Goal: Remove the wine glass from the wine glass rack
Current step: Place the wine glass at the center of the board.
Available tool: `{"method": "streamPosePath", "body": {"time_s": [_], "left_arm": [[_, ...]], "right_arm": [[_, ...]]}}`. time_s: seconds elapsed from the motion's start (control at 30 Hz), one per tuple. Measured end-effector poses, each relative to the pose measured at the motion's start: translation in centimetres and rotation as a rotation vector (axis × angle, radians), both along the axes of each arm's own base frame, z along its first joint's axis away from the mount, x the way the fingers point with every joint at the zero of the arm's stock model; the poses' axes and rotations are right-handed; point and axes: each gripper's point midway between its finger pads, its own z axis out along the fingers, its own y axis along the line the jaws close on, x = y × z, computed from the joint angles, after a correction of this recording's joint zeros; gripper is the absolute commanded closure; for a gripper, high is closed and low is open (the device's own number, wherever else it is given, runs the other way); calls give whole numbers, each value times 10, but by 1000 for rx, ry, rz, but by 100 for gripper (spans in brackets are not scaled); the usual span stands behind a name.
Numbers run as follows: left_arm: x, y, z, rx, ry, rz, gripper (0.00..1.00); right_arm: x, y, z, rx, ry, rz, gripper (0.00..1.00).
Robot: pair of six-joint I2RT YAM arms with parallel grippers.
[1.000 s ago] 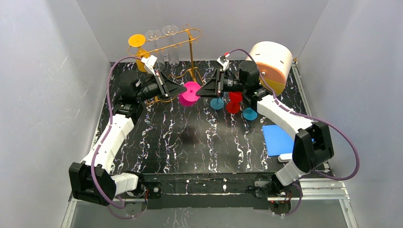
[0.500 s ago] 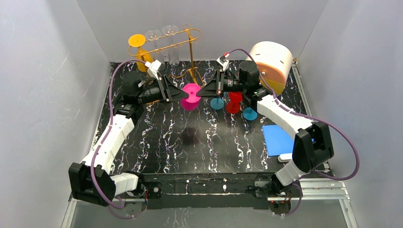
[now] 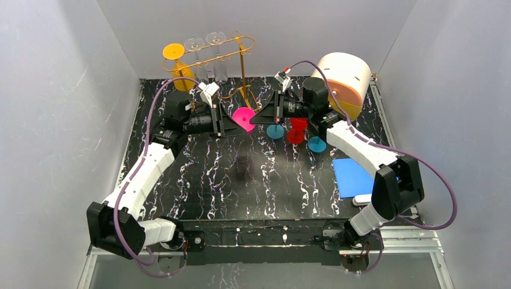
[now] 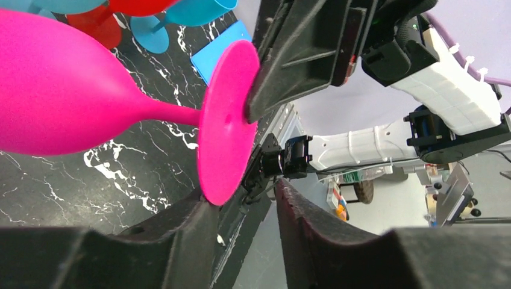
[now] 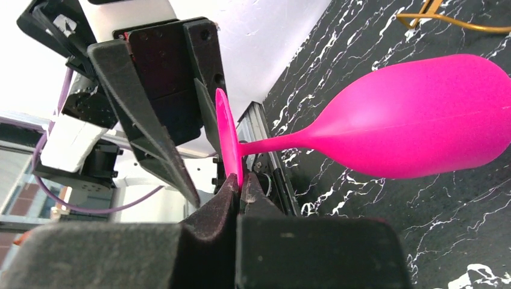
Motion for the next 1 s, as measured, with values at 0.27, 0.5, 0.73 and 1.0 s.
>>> {"method": "streamPosePath", "body": {"time_s": [0.27,0.5,0.73,1.0], "left_arm": [[0,-13,1,1,6,-15,73],[11,-13,3,-30,-8,67,66],[13,-14,4,-103,-12,104,77],[9,-12,10,-112,-56,102,100]], "right_arm": [[-11,-4,22,33,-108,11,99],[-12,-5,15,28,-94,7,99],[-13,-5,15,30,-75,6,99],[-15,-1,9,29,-19,48,99]]}}
